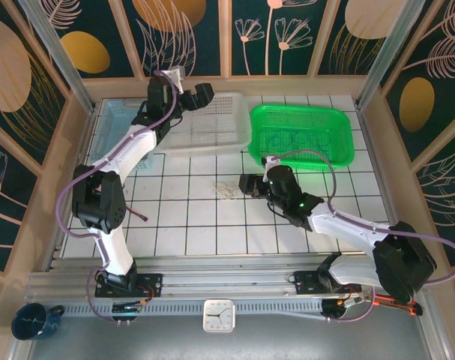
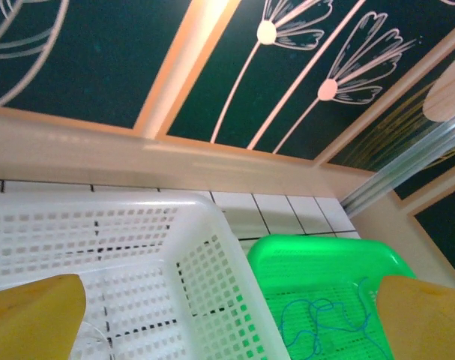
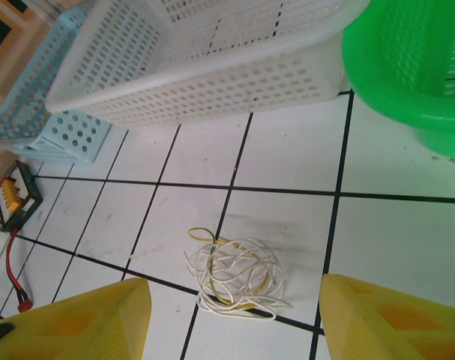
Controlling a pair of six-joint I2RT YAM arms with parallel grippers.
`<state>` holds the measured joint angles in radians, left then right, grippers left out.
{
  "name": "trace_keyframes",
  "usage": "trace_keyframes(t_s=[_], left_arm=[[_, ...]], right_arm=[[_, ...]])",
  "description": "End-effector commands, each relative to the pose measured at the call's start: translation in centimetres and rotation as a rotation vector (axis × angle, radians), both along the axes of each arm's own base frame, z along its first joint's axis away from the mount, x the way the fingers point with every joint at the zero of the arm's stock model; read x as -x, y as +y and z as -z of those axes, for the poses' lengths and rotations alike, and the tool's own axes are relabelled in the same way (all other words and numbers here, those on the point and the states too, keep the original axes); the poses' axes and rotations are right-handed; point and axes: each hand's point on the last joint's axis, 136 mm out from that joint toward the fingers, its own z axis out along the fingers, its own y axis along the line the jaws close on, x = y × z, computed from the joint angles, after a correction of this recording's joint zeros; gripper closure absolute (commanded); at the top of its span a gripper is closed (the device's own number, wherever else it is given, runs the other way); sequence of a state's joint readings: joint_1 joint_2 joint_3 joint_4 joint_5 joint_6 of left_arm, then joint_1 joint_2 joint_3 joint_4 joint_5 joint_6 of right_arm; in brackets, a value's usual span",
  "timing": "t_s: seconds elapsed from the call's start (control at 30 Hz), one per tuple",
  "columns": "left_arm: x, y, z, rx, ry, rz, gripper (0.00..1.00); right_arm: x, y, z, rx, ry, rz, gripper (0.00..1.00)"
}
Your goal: Untangle the cables
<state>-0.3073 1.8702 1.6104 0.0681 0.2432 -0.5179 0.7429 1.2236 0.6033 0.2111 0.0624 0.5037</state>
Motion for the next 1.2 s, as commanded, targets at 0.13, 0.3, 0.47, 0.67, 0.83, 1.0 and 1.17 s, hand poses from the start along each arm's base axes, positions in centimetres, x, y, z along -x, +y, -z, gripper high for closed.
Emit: trace_keyframes(t_s=[0.13,0.3,0.47,0.67,0.83,1.0,1.17], left_arm=[[1.1,1.7,3.3,-0.115,0.139,-0.038,0.01],[4.3,0.4,2.9,-0.013,0.134,0.065,0.01],[9.6,0.1,3.9,0.12,0.154,0.135,0.01],[15.7,0.2,8.5,0.233,0.237,0.156,0.02],[19.2,-1.1,13.1,0.202,0.31,0.188,0.11],[20.9,-2.7,17.4,0.073,0.375,0.23,0.21],[20.9,-2.9,20.2,-0.008,0.406,0.237,0.32]], right_arm=[[-0.8,0.5,-1.0,0.027,-0.027,0.014,0.39],[-1.1,1.1,0.4,0.071,0.0,-0.007,0.39],[-1.4,2.1,2.6,0.099,0.041,-0.042,0.4],[-1.9,3.5,5.5,0.122,0.092,-0.076,0.41],[-2.4,4.0,7.0,0.137,0.11,-0.072,0.44],[-2.8,3.6,8.1,0.163,0.116,-0.047,0.46],[-2.9,3.1,9.1,0.181,0.121,-0.028,0.49]])
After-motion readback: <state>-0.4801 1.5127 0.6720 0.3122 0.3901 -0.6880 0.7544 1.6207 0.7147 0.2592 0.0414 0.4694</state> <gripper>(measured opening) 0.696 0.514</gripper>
